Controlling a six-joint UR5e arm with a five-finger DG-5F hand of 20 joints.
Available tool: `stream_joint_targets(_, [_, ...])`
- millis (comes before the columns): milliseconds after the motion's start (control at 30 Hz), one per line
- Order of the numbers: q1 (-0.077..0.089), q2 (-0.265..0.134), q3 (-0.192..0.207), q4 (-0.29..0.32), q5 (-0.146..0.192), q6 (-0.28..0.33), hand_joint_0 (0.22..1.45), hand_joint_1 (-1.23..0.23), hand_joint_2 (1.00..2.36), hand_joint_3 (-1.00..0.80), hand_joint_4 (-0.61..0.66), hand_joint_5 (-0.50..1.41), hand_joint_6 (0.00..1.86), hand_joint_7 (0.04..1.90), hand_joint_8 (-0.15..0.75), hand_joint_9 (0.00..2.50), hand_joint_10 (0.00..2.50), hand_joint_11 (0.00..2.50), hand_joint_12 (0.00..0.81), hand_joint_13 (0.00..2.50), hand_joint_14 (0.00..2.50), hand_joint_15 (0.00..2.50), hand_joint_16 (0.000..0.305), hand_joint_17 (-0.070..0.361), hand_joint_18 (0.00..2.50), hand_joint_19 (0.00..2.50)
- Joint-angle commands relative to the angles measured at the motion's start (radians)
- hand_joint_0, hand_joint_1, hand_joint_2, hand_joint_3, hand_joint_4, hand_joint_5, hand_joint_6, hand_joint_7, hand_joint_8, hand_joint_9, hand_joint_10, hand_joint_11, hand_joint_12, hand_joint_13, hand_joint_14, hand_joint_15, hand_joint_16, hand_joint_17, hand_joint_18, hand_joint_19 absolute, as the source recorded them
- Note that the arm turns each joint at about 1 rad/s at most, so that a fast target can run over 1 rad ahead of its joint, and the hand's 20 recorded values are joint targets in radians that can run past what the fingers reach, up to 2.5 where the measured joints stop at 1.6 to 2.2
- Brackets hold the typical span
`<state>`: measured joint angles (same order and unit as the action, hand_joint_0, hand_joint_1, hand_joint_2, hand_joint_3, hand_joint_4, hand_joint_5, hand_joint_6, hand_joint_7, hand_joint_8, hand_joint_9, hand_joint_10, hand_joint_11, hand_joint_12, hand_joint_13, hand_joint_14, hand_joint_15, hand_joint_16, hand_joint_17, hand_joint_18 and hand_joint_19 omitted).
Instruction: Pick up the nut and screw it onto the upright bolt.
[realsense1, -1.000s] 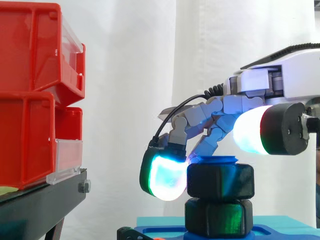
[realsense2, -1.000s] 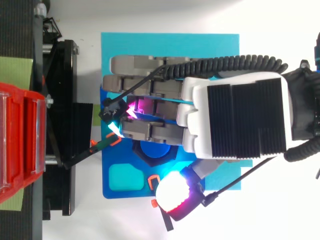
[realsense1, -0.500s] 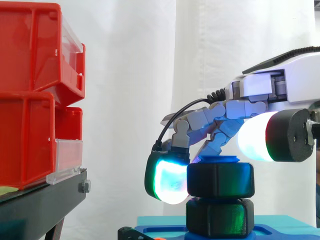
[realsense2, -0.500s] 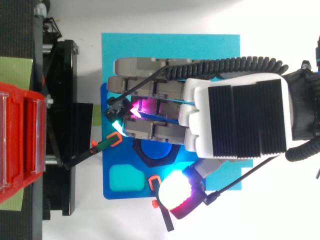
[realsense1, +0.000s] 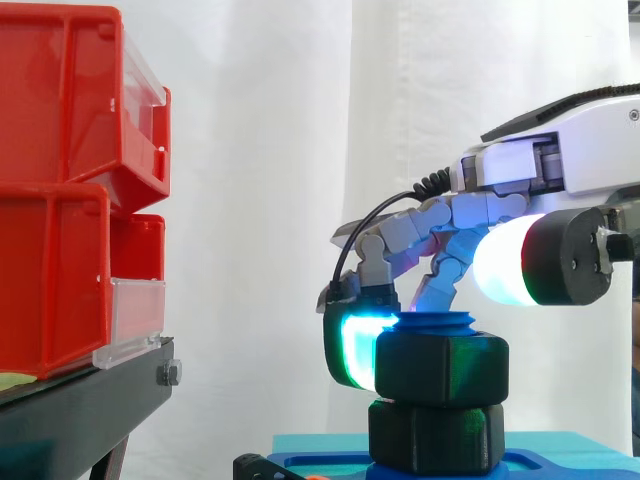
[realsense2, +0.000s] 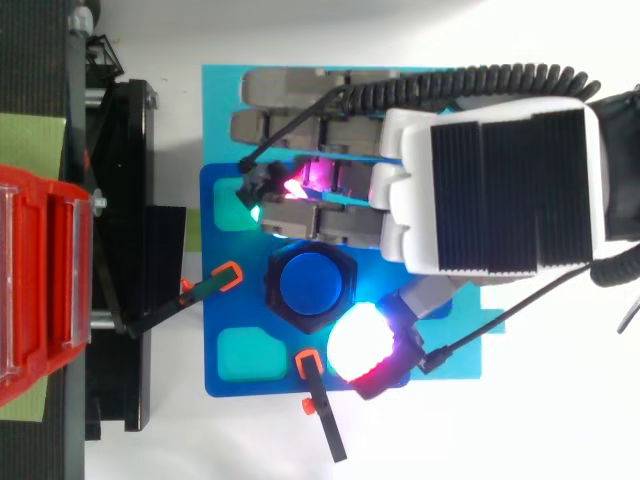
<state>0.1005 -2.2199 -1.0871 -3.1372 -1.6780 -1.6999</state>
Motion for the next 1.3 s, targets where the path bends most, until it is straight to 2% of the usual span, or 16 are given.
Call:
stream_joint_targets(0, [-0.007, 0.0, 0.012, -0.012, 0.0, -0.001, 0.52, -0.04, 1.0, -0.5, 0.16, 0.0, 0.58, 1.38, 0.273, 0.84, 0.0, 0.0, 0.304, 0.48, 0.0, 0.0, 0.033, 0.073, 0.1, 0.0])
stream_joint_targets(167, [-0.012, 0.0, 0.024, -0.035, -0.002, -0.001, 0.53, -0.07, 1.0, -0.5, 0.13, 0.04, 0.6, 1.35, 0.233, 1.02, 0.0, 0.0, 0.251, 0.6, 0.0, 0.0, 0.029, 0.065, 0.26, 0.01])
stream_joint_targets(200, [-0.013, 0.0, 0.029, -0.041, -0.003, -0.001, 0.53, -0.08, 1.0, -0.5, 0.1, 0.04, 0.6, 1.34, 0.17, 1.09, 0.0, 0.0, 0.227, 0.64, 0.0, 0.0, 0.028, 0.062, 0.3, 0.02])
stream_joint_targets(233, [-0.016, 0.0, 0.042, -0.061, -0.003, -0.001, 0.53, -0.09, 1.0, -0.5, 0.08, 0.05, 0.6, 1.33, 0.144, 1.11, 0.0, 0.0, 0.215, 0.66, 0.0, 0.0, 0.027, 0.061, 0.34, 0.03])
stream_joint_targets(300, [-0.018, 0.0, 0.052, -0.073, -0.003, -0.001, 0.53, -0.09, 1.0, -0.5, 0.08, 0.05, 0.6, 1.33, 0.129, 1.15, 0.0, 0.0, 0.212, 0.67, 0.0, 0.0, 0.027, 0.06, 0.35, 0.03])
stream_joint_targets(400, [-0.019, 0.0, 0.075, -0.092, -0.003, -0.001, 0.53, -0.09, 1.0, -0.5, 0.15, 0.04, 0.5, 1.46, 0.175, 1.1, 0.0, 0.0, 0.231, 0.63, 0.0, 0.0, 0.029, 0.065, 0.31, 0.02])
stream_joint_targets(500, [-0.021, 0.0, 0.116, -0.11, -0.003, -0.006, 0.52, -0.08, 1.0, -0.5, 0.21, -0.02, 0.5, 1.25, 0.228, 1.0, 0.0, 0.0, 0.262, 0.57, 0.0, 0.0, 0.031, 0.071, 0.24, 0.02])
stream_joint_targets(600, [-0.021, -0.001, 0.128, -0.118, -0.006, -0.017, 0.52, -0.08, 1.0, -0.5, 0.26, -0.06, 0.5, 1.02, 0.236, 0.94, 0.0, 0.0, 0.282, 0.53, 0.0, 0.0, 0.033, 0.074, 0.19, 0.0])
stream_joint_targets(667, [-0.019, 0.0, 0.128, -0.113, -0.008, -0.023, 0.51, -0.07, 1.0, -0.5, 0.24, -0.08, 0.5, 0.9, 0.235, 0.88, 0.0, 0.0, 0.286, 0.51, 0.0, 0.0, 0.034, 0.076, 0.16, 0.0])
stream_joint_targets(733, [-0.021, -0.001, 0.122, -0.106, -0.008, -0.026, 0.51, -0.06, 1.0, -0.5, 0.22, -0.11, 0.5, 0.78, 0.226, 0.81, 0.0, 0.0, 0.298, 0.46, 0.0, 0.0, 0.035, 0.079, 0.11, 0.0])
stream_joint_targets(867, [-0.01, -0.001, 0.098, -0.073, -0.009, -0.023, 0.5, -0.05, 1.0, -0.5, 0.21, -0.12, 0.5, 0.71, 0.22, 0.74, 0.0, 0.0, 0.303, 0.41, 0.0, 0.0, 0.036, 0.081, 0.06, 0.0])
stream_joint_targets(1100, [0.027, -0.001, -0.008, 0.089, 0.004, 0.036, 0.5, -0.03, 1.0, -0.5, 0.17, -0.16, 0.5, 0.61, 0.206, 0.51, 0.0, 0.0, 0.322, 0.24, 0.0, 0.0, 0.037, 0.084, 0.0, 0.0])
stream_joint_targets(1167, [0.034, -0.001, -0.02, 0.112, 0.006, 0.057, 0.5, -0.03, 1.0, -0.5, 0.16, -0.18, 0.5, 0.6, 0.199, 0.44, 0.0, 0.0, 0.327, 0.2, 0.0, 0.0, 0.038, 0.086, 0.0, 0.0])
stream_joint_targets(1267, [0.039, -0.001, -0.02, 0.109, 0.008, 0.062, 0.49, -0.02, 1.0, -0.5, 0.14, -0.19, 0.5, 0.59, 0.195, 0.37, 0.0, 0.0, 0.338, 0.15, 0.0, 0.0, 0.039, 0.089, 0.0, 0.0])
